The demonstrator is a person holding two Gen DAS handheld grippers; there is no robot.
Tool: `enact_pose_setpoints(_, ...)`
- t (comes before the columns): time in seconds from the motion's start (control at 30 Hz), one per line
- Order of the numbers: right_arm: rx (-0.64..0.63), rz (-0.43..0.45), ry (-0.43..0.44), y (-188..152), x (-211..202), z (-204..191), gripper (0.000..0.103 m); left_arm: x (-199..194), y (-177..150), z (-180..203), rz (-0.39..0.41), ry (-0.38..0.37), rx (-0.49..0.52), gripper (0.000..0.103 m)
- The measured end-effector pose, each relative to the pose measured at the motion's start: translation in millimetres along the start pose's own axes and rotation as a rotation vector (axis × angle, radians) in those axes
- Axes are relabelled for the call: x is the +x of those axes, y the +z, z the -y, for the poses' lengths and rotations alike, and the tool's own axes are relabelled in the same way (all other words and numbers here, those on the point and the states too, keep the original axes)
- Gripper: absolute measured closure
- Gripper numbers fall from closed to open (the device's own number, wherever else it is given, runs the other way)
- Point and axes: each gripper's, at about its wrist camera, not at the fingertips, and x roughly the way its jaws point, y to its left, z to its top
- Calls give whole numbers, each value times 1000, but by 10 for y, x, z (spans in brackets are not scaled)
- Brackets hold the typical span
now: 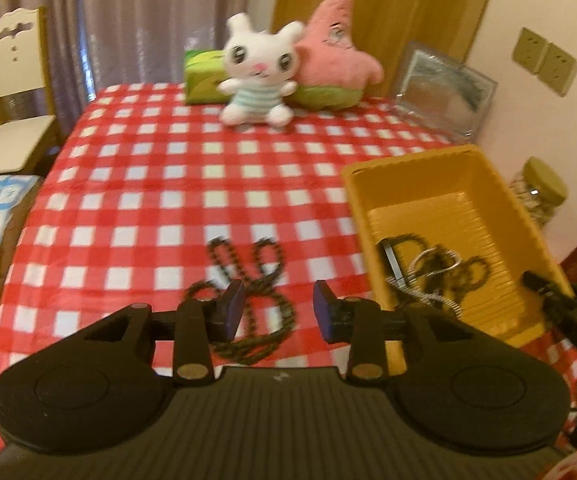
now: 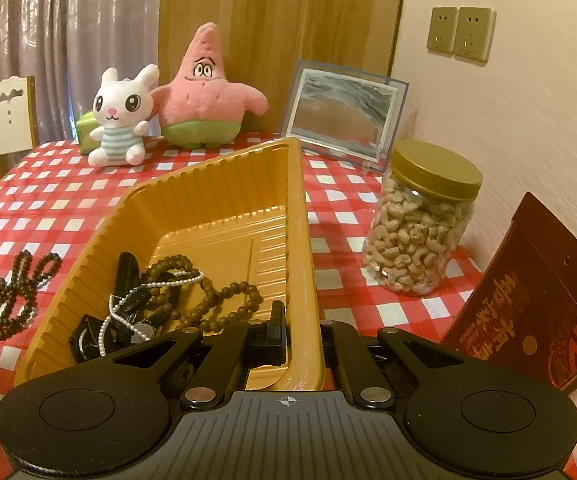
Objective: Organize jewelry
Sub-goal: 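Reach the left gripper to the last wooden bead necklace and grasp it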
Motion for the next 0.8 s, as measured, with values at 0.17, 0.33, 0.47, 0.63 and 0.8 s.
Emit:
enact_pose_setpoints(0.17, -11, 1, -4, 17, 20, -44, 99, 67, -105, -148, -21, 46, -2, 65)
enact_pose_setpoints(0.33, -18, -1, -7, 25, 57, -87, 100, 179, -191, -257, -49, 55, -3, 64)
enact_pose_setpoints(0.47, -24, -2, -8, 29, 84, -121, 100, 289, -242, -313, -63, 50, 3, 63)
enact_pose_setpoints(0.63, -30, -4, -17, 38, 107, -166, 100, 441, -292, -351, -89, 47, 28, 61)
enact_pose_setpoints(0.8, -30, -11, -28, 29, 125, -171, 99, 595, -337, -377, -104, 46, 48, 61)
